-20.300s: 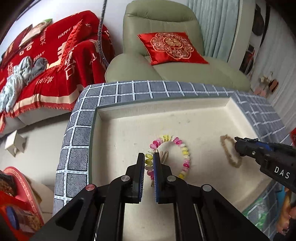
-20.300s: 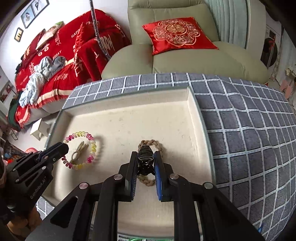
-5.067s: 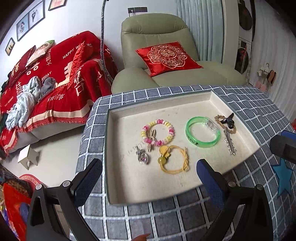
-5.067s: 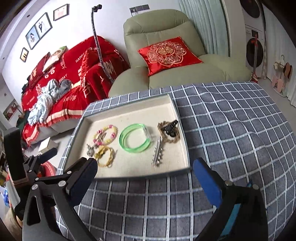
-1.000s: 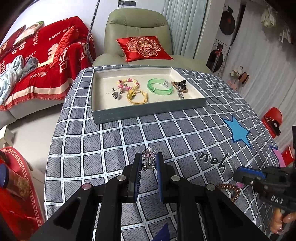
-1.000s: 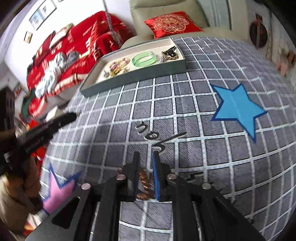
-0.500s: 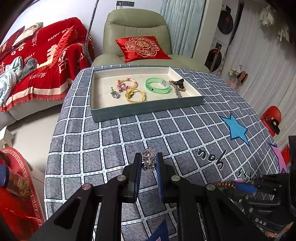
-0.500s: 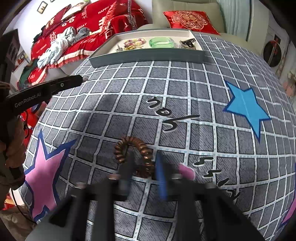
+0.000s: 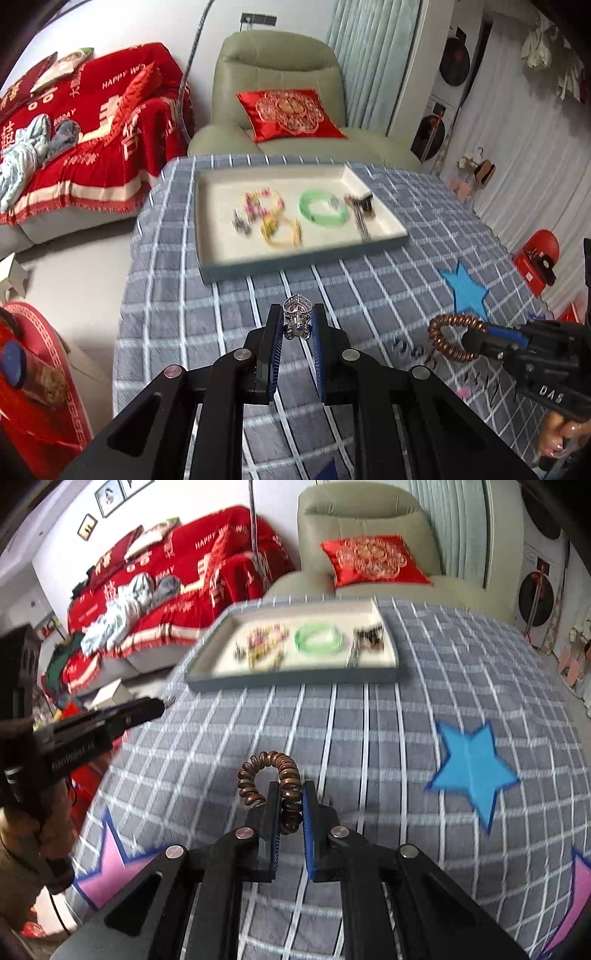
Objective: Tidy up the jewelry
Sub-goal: 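Lift and carry the pendant and coil hair tie in both tools over the tray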
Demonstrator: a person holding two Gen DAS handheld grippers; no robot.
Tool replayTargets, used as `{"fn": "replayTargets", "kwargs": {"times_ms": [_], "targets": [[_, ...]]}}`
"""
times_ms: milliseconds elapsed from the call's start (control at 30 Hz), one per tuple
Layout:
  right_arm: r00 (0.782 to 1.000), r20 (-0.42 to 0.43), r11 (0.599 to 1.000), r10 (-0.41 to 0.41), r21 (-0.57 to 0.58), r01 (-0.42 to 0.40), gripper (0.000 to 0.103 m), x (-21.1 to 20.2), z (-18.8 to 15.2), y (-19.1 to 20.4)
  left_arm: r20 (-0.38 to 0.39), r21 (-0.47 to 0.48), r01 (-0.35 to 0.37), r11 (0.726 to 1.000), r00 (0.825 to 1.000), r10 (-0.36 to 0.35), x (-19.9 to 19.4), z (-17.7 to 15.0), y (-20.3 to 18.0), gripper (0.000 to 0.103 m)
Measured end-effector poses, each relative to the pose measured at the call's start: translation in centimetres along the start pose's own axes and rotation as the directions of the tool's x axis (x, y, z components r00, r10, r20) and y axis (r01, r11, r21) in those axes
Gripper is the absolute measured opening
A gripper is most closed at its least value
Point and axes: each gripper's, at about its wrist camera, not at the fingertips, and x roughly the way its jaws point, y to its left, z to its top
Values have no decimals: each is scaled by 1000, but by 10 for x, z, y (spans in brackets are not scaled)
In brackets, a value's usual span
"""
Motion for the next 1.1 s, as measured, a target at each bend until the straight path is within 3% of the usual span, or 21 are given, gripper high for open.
{"fn": "replayTargets", "kwargs": {"times_ms": [267, 567, 667, 900, 1100], "targets": [[996, 74, 999, 41, 25, -43, 12, -3, 81, -6, 72, 24, -46, 999, 996, 44, -7, 67, 11, 32], [997, 44, 995, 56, 82, -59, 12, 37, 151, -21, 56, -26, -60, 998, 996, 62, 25, 137, 32, 32], [997, 2, 991, 73, 114, -73, 11, 64, 160, -27, 22, -31, -71, 997, 997, 71, 51, 137, 34, 32], [990, -114, 988, 82, 143, -65, 11, 131, 150, -35, -100, -31, -102, 994, 990, 98, 127, 104, 40, 32], [984, -167, 988, 66, 150, -41, 11, 165, 140, -42, -146, -34, -127, 991, 982, 121, 158, 86, 41, 32]]}}
